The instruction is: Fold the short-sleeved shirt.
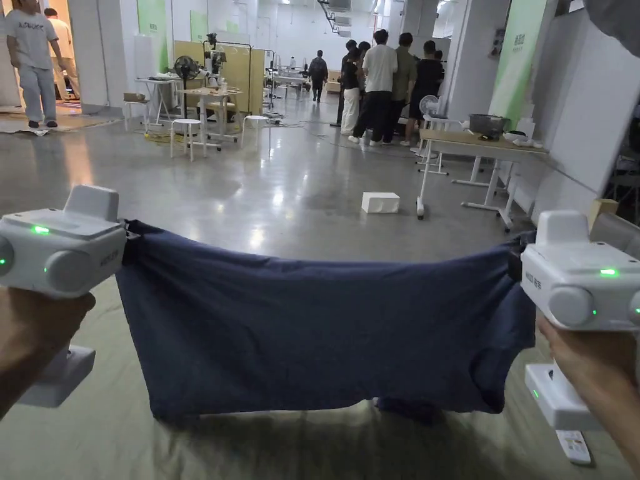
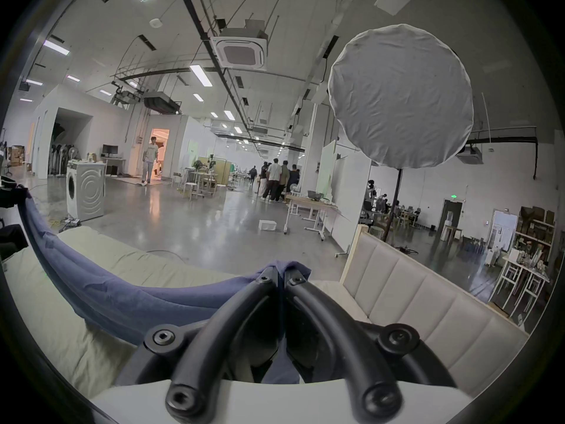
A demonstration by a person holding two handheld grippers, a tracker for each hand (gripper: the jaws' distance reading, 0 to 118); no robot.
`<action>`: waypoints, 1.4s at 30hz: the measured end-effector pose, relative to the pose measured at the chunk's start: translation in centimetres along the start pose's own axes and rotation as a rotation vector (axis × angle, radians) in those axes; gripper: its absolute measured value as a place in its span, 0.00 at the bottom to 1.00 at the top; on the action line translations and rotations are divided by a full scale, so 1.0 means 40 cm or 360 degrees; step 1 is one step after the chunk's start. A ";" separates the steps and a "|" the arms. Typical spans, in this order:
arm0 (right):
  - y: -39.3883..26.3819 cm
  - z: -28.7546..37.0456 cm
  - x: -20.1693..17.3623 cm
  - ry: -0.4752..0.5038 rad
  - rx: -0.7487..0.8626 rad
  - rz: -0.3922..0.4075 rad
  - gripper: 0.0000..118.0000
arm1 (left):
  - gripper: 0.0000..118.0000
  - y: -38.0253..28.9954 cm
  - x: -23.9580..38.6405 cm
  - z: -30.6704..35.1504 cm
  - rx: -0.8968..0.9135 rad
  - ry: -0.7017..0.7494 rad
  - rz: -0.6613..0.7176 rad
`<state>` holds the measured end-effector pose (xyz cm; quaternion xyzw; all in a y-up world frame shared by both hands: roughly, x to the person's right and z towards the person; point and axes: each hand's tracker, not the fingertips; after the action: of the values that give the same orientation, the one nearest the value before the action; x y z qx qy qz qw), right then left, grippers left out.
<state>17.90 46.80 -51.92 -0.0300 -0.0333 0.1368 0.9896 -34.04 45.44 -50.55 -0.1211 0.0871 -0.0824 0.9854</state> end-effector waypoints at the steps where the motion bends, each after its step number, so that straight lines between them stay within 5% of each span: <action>1: -0.024 0.025 0.000 0.0011 -0.0017 -0.0029 0.02 | 0.04 -0.024 -0.006 0.018 -0.0004 -0.0006 0.0032; 13: -0.285 0.398 -0.016 0.0060 -0.0128 -0.0052 0.02 | 0.04 -0.352 -0.021 0.309 -0.0090 -0.0029 0.0047; 23: -0.493 0.657 -0.045 0.0131 -0.0467 -0.0021 0.03 | 0.04 -0.601 -0.006 0.493 -0.0304 -0.0116 0.0085; 34: -0.787 0.717 -0.108 0.0326 -0.1017 0.0099 0.03 | 0.04 -0.868 0.019 0.517 -0.0914 -0.0245 0.0052; 42: -0.832 0.727 -0.112 0.0360 -0.1162 0.0159 0.03 | 0.04 -0.948 0.008 0.500 -0.1118 -0.0305 0.0081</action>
<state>20.37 15.07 -20.92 -0.3969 0.0310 0.1599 0.9033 -35.25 13.56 -21.88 -0.4571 0.0202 -0.0113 0.8891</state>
